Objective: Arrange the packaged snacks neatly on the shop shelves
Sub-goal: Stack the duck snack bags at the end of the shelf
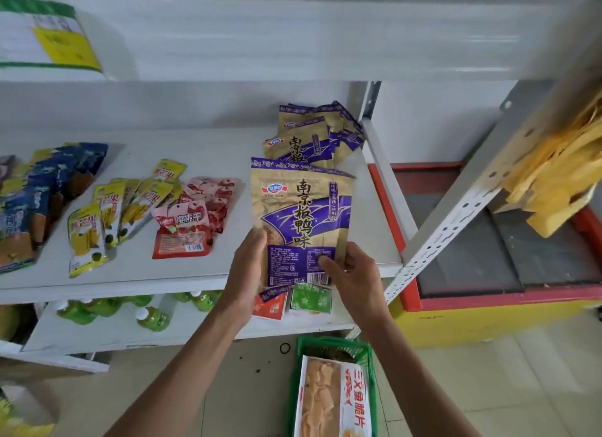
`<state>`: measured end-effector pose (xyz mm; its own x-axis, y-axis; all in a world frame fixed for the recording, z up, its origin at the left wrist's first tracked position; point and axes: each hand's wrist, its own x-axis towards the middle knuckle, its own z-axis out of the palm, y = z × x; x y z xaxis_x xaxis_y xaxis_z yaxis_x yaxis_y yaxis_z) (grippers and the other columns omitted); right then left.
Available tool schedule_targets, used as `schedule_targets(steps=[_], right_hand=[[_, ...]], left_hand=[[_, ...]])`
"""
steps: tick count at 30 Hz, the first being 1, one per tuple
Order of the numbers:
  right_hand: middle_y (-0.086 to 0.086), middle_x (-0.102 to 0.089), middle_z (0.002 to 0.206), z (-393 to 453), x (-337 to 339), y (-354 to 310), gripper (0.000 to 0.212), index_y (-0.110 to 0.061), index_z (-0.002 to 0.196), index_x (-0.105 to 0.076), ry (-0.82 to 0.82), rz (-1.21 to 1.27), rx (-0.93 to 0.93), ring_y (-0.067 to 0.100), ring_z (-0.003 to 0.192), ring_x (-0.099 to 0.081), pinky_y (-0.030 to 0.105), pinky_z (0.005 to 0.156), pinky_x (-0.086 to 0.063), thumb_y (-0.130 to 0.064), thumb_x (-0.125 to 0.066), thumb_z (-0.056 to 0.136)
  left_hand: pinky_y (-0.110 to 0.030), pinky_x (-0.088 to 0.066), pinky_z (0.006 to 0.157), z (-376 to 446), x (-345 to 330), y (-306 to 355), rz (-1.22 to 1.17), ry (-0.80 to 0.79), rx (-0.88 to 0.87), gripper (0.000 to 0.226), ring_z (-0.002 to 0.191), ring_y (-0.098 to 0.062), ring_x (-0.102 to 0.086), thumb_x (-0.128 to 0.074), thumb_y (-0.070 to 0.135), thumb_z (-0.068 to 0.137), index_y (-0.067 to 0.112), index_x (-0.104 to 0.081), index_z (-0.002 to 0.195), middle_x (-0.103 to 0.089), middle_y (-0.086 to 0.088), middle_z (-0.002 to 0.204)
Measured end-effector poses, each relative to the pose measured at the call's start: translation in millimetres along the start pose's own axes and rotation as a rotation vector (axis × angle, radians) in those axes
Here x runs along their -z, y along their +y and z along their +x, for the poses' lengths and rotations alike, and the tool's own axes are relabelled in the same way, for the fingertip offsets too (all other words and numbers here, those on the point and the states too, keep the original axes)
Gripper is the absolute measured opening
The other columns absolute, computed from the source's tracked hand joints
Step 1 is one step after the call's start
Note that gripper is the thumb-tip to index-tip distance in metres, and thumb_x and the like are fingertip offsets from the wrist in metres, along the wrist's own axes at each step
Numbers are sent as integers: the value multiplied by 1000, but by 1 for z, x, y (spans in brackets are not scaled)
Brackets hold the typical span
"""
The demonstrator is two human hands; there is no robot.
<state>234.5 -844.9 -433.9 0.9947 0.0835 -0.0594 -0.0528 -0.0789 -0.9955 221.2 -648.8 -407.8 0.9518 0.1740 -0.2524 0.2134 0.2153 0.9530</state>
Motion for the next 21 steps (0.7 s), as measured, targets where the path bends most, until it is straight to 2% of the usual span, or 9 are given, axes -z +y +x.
schedule_targets(steps=[2, 4, 7, 8, 11, 13, 15, 18, 21], right_hand=[[-1, -78, 105, 19, -1, 6, 23, -12, 110, -64, 57, -43, 9, 18, 98, -77, 35, 72, -64, -27, -74, 97], [-1, -79, 100, 43, -2, 7, 18, -14, 108, -66, 93, -123, 6, 16, 91, -77, 32, 68, -61, -27, -74, 97], [-4, -77, 99, 79, -8, -3, 18, -19, 107, -66, 86, -281, -19, 12, 87, -75, 24, 66, -60, -33, -73, 98], [-5, -76, 99, 89, -10, -6, 18, -21, 107, -65, 62, -321, -28, 11, 87, -75, 25, 67, -61, -34, -73, 98], [-9, -73, 96, 114, -6, -11, 26, -21, 109, -64, 17, -337, -48, 10, 83, -75, 27, 70, -64, -45, -67, 99], [-9, -71, 99, 136, 3, -15, 34, -19, 114, -63, 121, -314, -47, 12, 86, -74, 33, 71, -65, -51, -59, 102], [-6, -72, 102, 165, 11, -21, 32, -18, 111, -62, 228, -391, -22, 13, 89, -72, 36, 70, -63, -48, -52, 106], [-3, -73, 101, 206, 11, -33, 27, -17, 104, -66, 134, -440, -93, 15, 93, -71, 34, 73, -61, -43, -57, 106], [-2, -69, 99, 228, 5, -45, 20, -15, 109, -67, 74, -273, -238, 15, 96, -68, 28, 70, -55, -34, -66, 102]], left_hand=[[-28, -63, 74, 10, 3, -1, 168, -3, -119, 39, 99, -8, -76, -60, 40, 103, 20, -52, 135, -74, -1, 118], [-29, -63, 83, 30, 6, -8, 344, -37, -223, 56, 103, -3, -73, -70, 35, 97, 21, -42, 142, -71, 7, 122], [-36, -56, 99, 68, 11, -16, 596, -17, -254, 98, 118, -8, -67, -78, 58, 81, 27, -22, 156, -66, 8, 135], [-38, -55, 100, 79, 12, -19, 674, 10, -285, 102, 121, -9, -65, -79, 65, 78, 29, -23, 155, -63, 7, 139], [-42, -54, 98, 102, 9, -29, 837, 72, -435, 86, 119, -7, -60, -70, 74, 82, 30, -39, 149, -62, 12, 135], [-43, -52, 98, 106, 10, -39, 922, 121, -503, 76, 117, -7, -58, -60, 76, 88, 30, -44, 147, -63, 12, 132], [-45, -48, 101, 108, 12, -45, 967, 147, -527, 73, 123, -12, -55, -58, 72, 93, 29, -42, 151, -61, 7, 138], [-46, -47, 103, 108, 11, -46, 943, 186, -525, 70, 128, -16, -53, -64, 62, 95, 27, -43, 152, -59, 1, 141], [-46, -47, 103, 106, 6, -43, 948, 230, -529, 68, 126, -19, -55, -66, 59, 94, 24, -46, 149, -58, -2, 139]])
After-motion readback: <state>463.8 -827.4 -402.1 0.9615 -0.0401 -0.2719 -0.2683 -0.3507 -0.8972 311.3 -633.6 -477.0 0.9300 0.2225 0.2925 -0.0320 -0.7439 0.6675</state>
